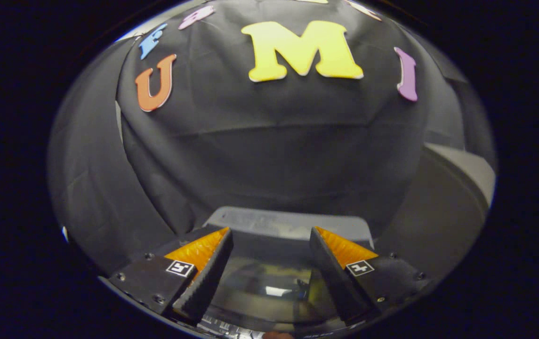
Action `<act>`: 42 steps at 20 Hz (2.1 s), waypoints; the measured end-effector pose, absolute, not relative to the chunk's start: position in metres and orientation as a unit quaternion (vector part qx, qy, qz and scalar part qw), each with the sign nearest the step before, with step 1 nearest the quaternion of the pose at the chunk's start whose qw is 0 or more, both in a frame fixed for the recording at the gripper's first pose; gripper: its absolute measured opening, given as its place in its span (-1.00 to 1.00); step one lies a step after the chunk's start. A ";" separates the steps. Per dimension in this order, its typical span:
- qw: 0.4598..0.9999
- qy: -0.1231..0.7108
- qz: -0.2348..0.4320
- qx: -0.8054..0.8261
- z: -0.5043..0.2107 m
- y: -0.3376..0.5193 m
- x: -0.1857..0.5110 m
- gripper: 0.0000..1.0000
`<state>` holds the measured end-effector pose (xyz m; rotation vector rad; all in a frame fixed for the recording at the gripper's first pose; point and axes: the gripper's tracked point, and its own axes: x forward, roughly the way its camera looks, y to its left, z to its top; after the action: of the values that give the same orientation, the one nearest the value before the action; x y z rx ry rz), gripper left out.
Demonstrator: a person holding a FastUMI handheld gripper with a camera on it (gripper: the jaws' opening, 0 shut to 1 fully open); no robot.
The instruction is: Put the clothes into the washing machine and then close the washing machine lid.
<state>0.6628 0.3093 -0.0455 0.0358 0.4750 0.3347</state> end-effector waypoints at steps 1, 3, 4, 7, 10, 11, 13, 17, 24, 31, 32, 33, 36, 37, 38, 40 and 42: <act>0.955 0.245 0.165 0.012 -0.041 0.310 0.666 1.00; 0.948 0.267 0.172 -0.008 -0.046 0.313 0.664 0.98; 0.946 0.272 0.177 -0.013 -0.043 0.313 0.661 0.98; 0.949 0.253 0.187 -0.013 -0.025 0.311 0.660 0.98; 0.957 0.206 0.204 -0.011 0.000 0.306 0.651 0.98; 0.960 0.186 0.207 -0.008 0.020 0.298 0.640 0.98; 0.967 0.145 0.210 0.001 0.060 0.277 0.616 0.98; 0.980 0.067 0.186 0.007 0.135 0.205 0.551 0.98; 0.998 0.005 0.064 0.026 0.196 0.036 0.383 0.98; 1.000 0.002 -0.008 -0.005 0.187 -0.082 0.243 0.98; 1.000 0.003 -0.005 -0.005 0.184 -0.092 0.230 0.98; 1.000 0.004 -0.007 -0.007 0.181 -0.103 0.217 0.98; 1.000 0.003 -0.004 0.000 0.176 -0.133 0.194 0.98; 1.000 0.008 -0.003 0.002 0.173 -0.141 0.189 0.98; 1.000 0.012 -0.004 0.004 0.167 -0.149 0.185 0.98; 1.000 0.011 -0.005 0.007 0.164 -0.163 0.174 0.98; 1.000 0.013 -0.003 0.003 0.160 -0.173 0.165 0.98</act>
<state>0.1646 -0.1729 0.1602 0.0068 0.0251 -0.0054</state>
